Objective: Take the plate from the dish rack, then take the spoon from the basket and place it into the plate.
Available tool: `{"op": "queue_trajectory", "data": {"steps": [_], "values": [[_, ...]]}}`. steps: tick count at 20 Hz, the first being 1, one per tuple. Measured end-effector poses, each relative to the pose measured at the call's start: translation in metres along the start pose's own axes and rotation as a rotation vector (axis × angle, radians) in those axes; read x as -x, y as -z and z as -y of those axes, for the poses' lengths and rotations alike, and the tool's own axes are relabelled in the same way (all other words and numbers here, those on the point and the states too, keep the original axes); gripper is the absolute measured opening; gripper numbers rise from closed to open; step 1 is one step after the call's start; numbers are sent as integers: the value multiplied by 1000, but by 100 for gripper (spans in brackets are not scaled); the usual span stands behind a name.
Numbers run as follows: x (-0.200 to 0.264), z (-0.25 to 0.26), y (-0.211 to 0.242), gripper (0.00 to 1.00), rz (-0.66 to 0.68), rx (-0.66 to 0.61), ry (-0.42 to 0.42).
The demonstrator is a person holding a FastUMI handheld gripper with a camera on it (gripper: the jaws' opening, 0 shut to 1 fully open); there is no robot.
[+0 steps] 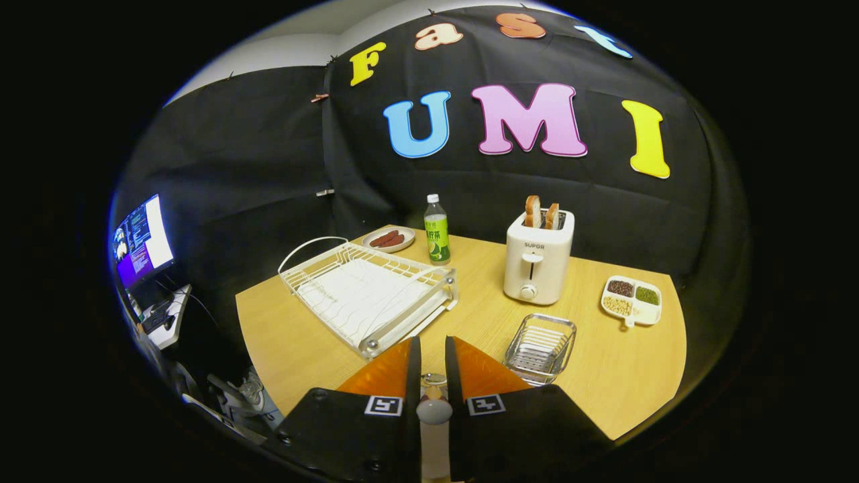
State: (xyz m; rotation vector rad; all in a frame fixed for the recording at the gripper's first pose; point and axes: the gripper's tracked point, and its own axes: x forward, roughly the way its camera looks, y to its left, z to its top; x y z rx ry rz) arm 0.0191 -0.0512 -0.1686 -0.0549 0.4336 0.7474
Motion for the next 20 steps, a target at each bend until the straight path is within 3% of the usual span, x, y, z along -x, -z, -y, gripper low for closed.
{"op": "queue_trajectory", "data": {"steps": [6,19,20], "values": [[-20,-15,42,20,-77,25,-20],[-13,-8,70,22,-170,-28,-3],[-12,-7,66,36,-169,-38,-3]]}}
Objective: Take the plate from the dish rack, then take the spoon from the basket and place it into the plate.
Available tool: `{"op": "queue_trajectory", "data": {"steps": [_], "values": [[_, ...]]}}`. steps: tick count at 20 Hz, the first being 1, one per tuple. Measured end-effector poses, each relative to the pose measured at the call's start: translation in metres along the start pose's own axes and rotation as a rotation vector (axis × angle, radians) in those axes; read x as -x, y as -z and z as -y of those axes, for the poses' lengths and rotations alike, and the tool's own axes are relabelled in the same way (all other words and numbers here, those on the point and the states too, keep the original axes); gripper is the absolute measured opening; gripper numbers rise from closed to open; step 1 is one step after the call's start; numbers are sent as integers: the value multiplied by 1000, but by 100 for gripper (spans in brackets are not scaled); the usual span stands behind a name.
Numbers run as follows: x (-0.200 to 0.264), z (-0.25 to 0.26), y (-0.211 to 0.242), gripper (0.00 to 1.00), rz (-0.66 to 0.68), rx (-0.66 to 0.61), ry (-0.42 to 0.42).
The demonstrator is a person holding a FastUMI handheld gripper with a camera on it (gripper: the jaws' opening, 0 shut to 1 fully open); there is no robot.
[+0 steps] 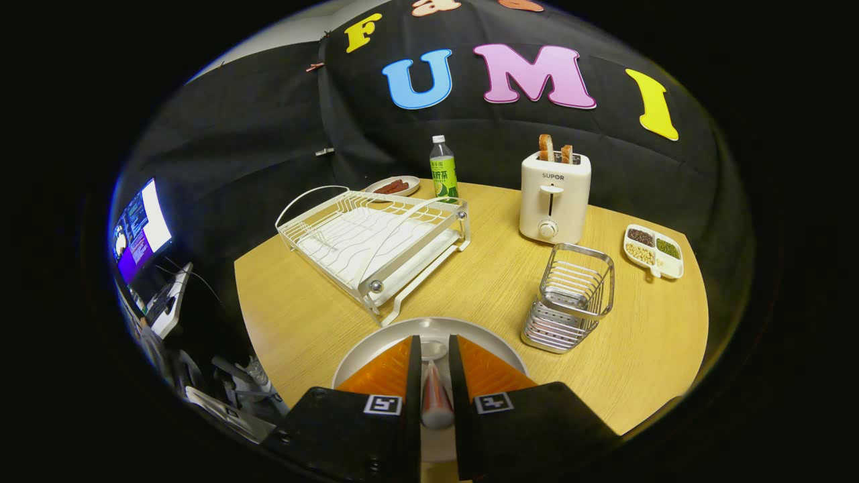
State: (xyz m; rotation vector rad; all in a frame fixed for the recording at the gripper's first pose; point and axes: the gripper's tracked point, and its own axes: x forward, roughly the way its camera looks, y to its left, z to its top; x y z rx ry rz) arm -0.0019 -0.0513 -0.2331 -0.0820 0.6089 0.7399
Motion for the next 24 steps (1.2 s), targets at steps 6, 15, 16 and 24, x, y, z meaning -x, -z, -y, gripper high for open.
{"op": "queue_trajectory", "data": {"steps": [6,15,16,24], "values": [[15,12,-45,99,70,-37,94],[90,-8,-159,98,307,-100,355],[97,-12,-168,98,331,-110,386],[142,-68,-219,98,496,-90,532]]}}
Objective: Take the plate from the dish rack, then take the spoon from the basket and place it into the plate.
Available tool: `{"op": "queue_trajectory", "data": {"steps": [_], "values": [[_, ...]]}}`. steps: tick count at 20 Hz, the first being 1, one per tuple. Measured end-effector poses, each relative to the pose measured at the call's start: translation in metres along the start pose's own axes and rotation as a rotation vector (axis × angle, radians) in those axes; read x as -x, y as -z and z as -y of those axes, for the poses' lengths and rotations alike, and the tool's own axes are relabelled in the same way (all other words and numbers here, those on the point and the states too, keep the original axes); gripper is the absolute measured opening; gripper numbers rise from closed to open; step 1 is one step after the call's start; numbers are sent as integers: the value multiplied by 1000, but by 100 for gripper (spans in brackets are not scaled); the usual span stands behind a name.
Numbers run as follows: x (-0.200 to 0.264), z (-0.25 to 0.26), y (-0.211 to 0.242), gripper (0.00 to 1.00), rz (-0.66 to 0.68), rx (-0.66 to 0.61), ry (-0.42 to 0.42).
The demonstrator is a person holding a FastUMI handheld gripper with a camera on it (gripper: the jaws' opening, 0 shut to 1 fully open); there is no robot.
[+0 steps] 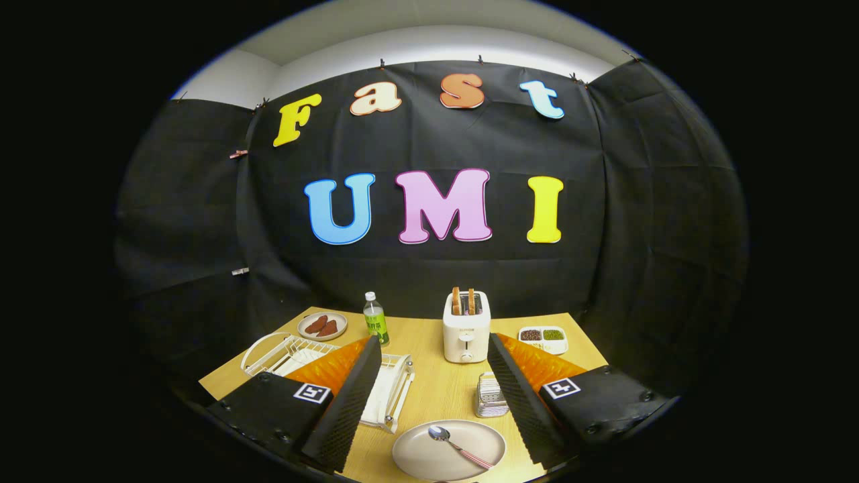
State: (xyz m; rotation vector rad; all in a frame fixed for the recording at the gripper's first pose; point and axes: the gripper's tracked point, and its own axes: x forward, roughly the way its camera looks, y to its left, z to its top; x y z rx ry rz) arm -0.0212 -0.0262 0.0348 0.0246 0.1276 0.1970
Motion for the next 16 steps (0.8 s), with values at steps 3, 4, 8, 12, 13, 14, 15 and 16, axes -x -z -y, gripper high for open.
{"op": "queue_trajectory", "data": {"steps": [3,4,8,12,13,14,15,16], "values": [[15,-18,-2,98,22,-36,28],[19,-24,0,98,22,-46,28],[40,-24,24,98,-30,-37,71],[47,-9,38,98,-74,-83,134],[47,-3,38,98,-77,-85,147],[45,2,37,98,-78,-89,161],[43,7,33,98,-72,-95,172],[40,10,28,98,-61,-101,181]]}}
